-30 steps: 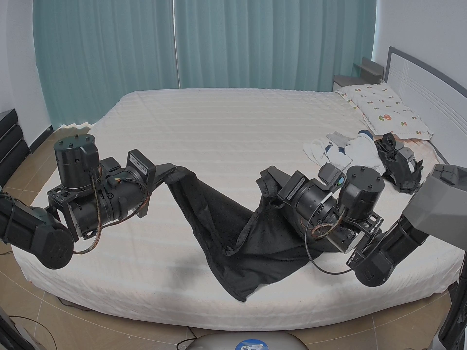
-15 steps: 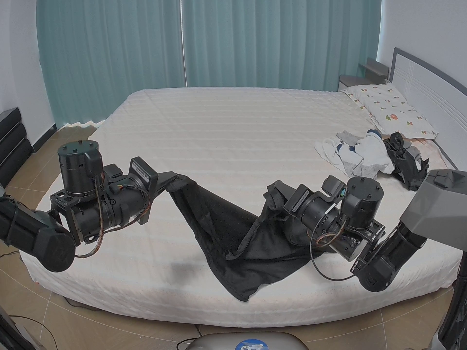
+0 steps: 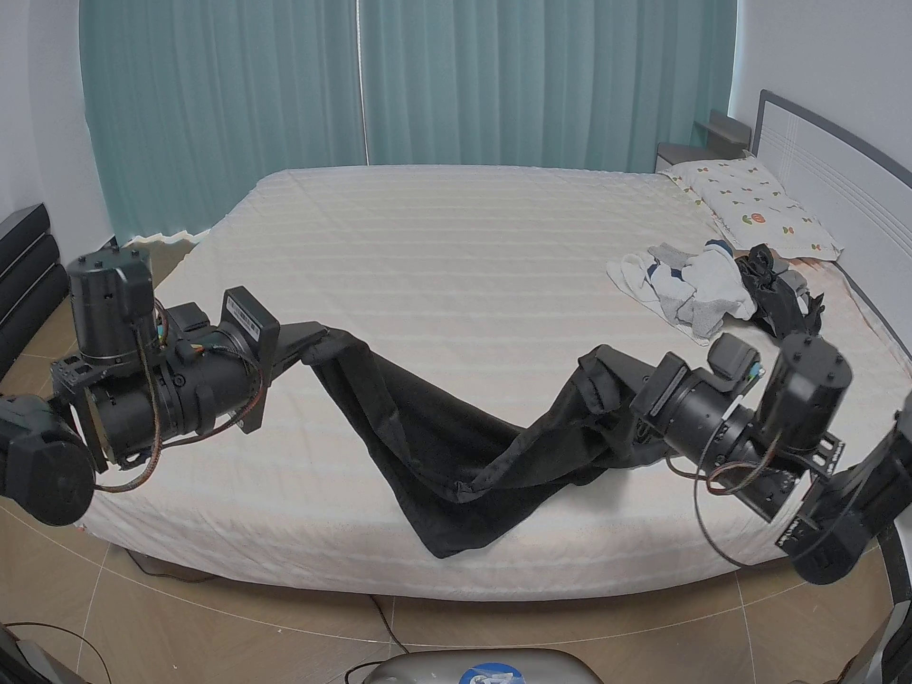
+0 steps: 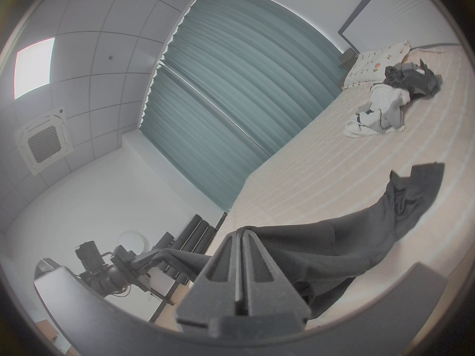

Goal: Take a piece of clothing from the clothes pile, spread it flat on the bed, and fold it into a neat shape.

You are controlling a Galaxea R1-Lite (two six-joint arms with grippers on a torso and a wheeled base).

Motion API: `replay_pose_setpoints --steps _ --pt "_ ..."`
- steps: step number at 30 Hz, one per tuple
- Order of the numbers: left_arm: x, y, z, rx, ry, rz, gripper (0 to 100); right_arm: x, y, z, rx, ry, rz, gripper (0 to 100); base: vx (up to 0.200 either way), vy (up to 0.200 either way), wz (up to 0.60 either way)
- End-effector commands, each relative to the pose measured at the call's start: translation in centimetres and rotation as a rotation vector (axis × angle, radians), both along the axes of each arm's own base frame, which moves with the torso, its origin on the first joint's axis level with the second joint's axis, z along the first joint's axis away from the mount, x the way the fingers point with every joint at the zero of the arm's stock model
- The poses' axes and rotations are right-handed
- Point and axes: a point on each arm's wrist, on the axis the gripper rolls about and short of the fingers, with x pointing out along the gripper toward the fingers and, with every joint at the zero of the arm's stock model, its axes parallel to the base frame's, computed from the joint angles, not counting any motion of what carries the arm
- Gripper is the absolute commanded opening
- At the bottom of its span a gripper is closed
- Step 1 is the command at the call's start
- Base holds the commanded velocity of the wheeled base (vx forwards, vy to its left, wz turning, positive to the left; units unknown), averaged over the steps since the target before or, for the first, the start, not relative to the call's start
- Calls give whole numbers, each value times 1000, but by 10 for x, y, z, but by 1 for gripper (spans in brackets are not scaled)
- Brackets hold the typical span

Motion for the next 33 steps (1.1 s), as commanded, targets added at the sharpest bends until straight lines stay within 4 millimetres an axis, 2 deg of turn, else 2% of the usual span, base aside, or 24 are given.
replay_pose_setpoints --steps 1,5,8,10,11,12,14,16,17,21,22,23,24,25,28,29,30,33 --pt "-30 21 57 -43 -153 31 0 -51 -26 85 99 -163 4 0 0 0 0" --pt "-32 29 89 -54 -193 54 0 -69 -38 156 183 -257 -46 0 0 0 0" --pt "-25 34 112 -63 -223 88 0 -67 -46 208 233 -315 -91 0 0 0 0" --pt "-17 34 119 -64 -227 103 0 -65 -51 233 259 -343 -114 0 0 0 0" --pt "-16 35 119 -63 -226 106 0 -65 -51 235 261 -344 -117 0 0 0 0" --pt "-9 37 127 -61 -225 123 0 -58 -49 256 277 -339 -145 0 0 0 0" --pt "1 37 127 -50 -196 134 0 -44 -49 265 273 -314 -175 0 0 0 0" --pt "1 37 127 -50 -196 134 0 -44 -49 265 273 -314 -175 0 0 0 0" --pt "30 38 118 -30 -126 165 0 12 -50 260 258 -226 -262 0 0 0 0" --pt "58 44 101 -15 -72 196 0 78 -46 232 215 -124 -331 0 0 0 0" --pt "69 43 93 -14 -49 198 0 98 -42 216 194 -86 -340 0 0 0 0" --pt "77 42 89 -14 -39 200 0 110 -39 204 178 -59 -339 0 0 0 0" --pt "77 42 89 -14 -39 200 0 110 -39 204 178 -59 -339 0 0 0 0" --pt "95 44 81 -19 -15 213 0 136 -31 175 151 -15 -324 0 0 0 0" --pt "115 42 68 -18 13 219 0 161 -27 150 156 -29 -313 0 67 0 0" --pt "118 42 66 -17 18 219 0 164 -27 148 158 -33 -312 0 200 0 0" --pt "125 41 61 -16 29 221 0 173 -26 135 160 -41 -315 0 200 0 0" --pt "137 39 48 -10 53 216 0 186 -27 117 155 -32 -325 0 200 0 0"
